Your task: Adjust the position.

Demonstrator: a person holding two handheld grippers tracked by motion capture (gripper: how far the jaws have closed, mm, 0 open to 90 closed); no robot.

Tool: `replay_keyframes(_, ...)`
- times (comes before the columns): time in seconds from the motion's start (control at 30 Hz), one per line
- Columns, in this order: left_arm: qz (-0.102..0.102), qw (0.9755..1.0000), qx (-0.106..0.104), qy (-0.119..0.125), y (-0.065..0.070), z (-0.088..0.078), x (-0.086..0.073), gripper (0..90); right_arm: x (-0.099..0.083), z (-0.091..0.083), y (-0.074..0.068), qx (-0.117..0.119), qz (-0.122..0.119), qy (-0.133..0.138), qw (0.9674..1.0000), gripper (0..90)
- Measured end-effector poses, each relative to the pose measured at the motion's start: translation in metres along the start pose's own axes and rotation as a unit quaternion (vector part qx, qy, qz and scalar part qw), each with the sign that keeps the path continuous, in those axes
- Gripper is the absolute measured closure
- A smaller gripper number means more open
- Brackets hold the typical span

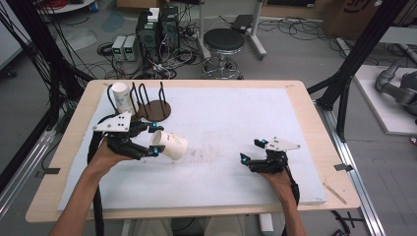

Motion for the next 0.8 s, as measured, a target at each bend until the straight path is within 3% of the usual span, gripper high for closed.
replay_keyframes(0.33,-0.003,1.0,0.004,-0.001,-0.002,-0.0011,-0.0024,35.6,0.0,0.0006,-0.0001,0.002,0.0,-0.002,1.0,18.2)
replay_keyframes(0.57,-0.007,0.9999,0.009,0.01,-0.0022,-0.0046,-0.0016,35.6,0.0006,-0.0006,0.0013,0.008,0.012,0.002,0.9999,18.2)
replay_keyframes(0.8,-0.011,0.9997,0.006,0.022,-0.0027,-0.0049,-0.0009,35.5,0.0098,-0.0013,-0.0034,0.036,0.007,0.001,0.9993,18.1)
Point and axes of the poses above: each handheld gripper's, and its own axes: z roughly forward along the jaws, x roughly out of its top, y roughly to its right, the point moved 7 cm from there along z, roughly forward along the jaws, and after that the axes turned 3 degrees about y, right-handed, at the moved point
